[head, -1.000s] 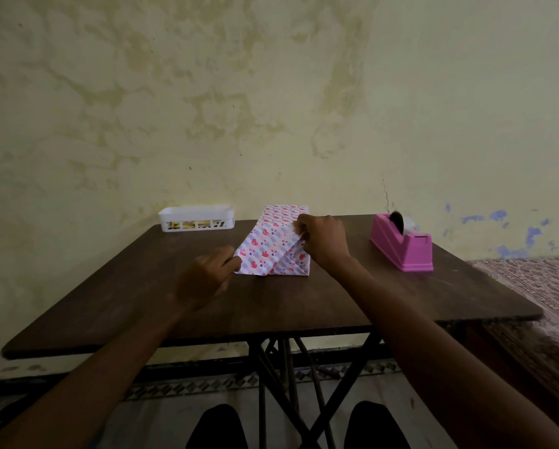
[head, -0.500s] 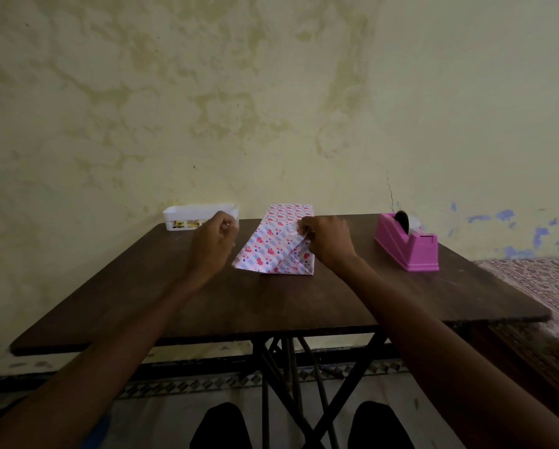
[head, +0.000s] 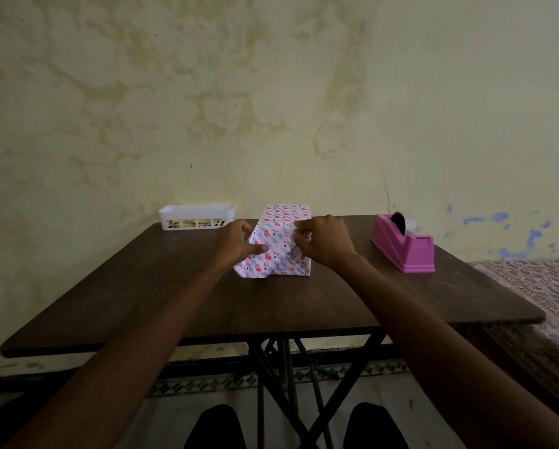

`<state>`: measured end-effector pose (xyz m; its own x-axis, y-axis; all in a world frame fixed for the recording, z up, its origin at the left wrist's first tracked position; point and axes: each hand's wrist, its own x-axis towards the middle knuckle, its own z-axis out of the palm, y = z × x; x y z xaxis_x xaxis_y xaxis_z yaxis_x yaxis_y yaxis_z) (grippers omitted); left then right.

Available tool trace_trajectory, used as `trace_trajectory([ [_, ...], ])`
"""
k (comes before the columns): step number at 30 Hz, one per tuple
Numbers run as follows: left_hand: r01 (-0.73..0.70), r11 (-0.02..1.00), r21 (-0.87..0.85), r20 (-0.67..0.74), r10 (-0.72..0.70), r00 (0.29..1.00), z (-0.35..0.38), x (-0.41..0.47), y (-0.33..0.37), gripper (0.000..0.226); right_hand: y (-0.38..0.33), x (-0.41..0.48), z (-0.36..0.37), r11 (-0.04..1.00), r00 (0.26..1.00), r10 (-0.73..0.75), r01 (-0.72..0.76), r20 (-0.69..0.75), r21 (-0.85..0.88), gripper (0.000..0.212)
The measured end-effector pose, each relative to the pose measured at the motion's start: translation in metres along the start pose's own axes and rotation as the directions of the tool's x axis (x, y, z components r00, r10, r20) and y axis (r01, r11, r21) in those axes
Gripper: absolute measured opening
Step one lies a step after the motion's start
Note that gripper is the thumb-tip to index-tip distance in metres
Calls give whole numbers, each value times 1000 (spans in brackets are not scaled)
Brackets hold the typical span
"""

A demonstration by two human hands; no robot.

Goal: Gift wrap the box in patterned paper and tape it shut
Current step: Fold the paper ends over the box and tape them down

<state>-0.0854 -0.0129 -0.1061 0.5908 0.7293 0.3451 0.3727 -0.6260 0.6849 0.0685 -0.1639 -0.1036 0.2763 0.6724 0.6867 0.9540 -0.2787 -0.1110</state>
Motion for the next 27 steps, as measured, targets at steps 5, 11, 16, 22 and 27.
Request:
trace_trajectory([
  [5,-7,999,38,-55,9,998,5,1,0,44,-1,2,4,997,997,71,-71,2,27,18],
  [11,-10,998,54,-112,16,994,12,1,0,43,0,1,12,997,997,71,-72,-22,-40,6],
  [16,-33,994,106,-65,40,997,14,-3,-1,53,1,2,13,994,997,74,-76,-28,-74,12],
  [22,-6,982,187,-62,18,998,21,-7,3,71,-7,-3,15,989,996,79,-82,-35,-123,35],
  [27,14,965,261,-53,0,999,22,-4,3,87,-14,-8,17,979,999,33,-40,-38,-197,35],
])
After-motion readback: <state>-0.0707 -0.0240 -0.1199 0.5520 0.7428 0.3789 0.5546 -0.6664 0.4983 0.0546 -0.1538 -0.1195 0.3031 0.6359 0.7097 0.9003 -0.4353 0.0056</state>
